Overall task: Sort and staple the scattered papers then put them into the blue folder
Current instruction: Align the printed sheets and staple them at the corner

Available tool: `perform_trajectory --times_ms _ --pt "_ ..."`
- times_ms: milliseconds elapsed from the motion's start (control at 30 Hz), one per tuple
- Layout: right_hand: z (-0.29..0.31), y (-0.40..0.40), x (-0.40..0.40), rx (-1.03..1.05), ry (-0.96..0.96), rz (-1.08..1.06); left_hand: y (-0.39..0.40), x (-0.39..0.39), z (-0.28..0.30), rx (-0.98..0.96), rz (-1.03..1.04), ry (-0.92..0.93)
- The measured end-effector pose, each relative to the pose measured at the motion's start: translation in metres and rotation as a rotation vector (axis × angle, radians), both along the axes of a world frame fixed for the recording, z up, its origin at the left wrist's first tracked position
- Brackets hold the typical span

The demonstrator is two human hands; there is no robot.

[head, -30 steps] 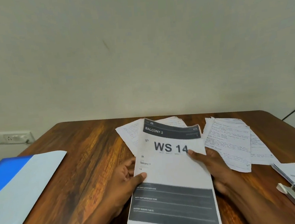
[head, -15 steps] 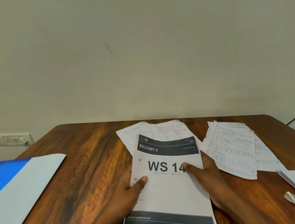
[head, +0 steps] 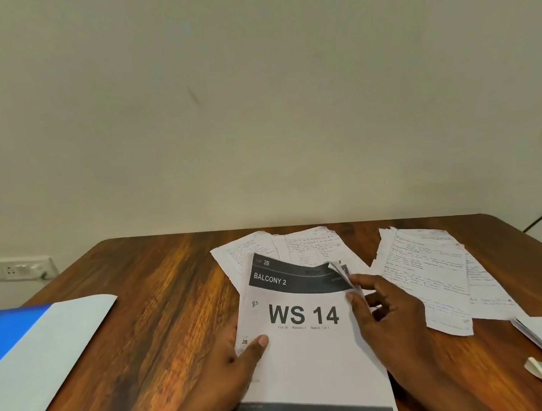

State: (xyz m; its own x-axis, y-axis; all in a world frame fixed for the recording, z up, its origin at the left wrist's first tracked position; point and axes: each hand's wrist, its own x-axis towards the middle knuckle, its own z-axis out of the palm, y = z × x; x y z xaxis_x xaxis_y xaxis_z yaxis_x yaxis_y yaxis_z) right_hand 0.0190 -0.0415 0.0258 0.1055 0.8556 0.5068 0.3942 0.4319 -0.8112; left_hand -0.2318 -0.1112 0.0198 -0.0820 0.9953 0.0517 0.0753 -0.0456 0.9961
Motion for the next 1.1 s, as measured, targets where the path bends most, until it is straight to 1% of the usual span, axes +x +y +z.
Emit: perform_trajectory --times_ms 167,367,567,767,933,1100 --pt "0.0 0.003 0.003 0.098 -0.049 -0.016 0.001 -0.001 0.0 0.003 -0.022 0.047" --pt "0.011 0.006 0.011 0.139 0.078 -0.018 -0.001 -0.001 0.003 -0.019 -0.06 0.101" --pt "0.013 0.016 0.02 0.051 0.23 -0.03 -0.002 0.001 0.008 -0.045 -0.059 0.128" --pt "0.014 0.017 0.023 -0.027 0.295 -0.011 0.0 0.0 0.006 -0.041 -0.063 0.148" --pt "0.013 0.02 0.025 -0.091 0.397 0.035 0.0 0.0 0.006 -0.031 -0.065 0.141" --pt "0.019 0.022 0.032 -0.192 0.514 0.139 -0.003 0.001 0.009 -0.039 -0.077 0.132"
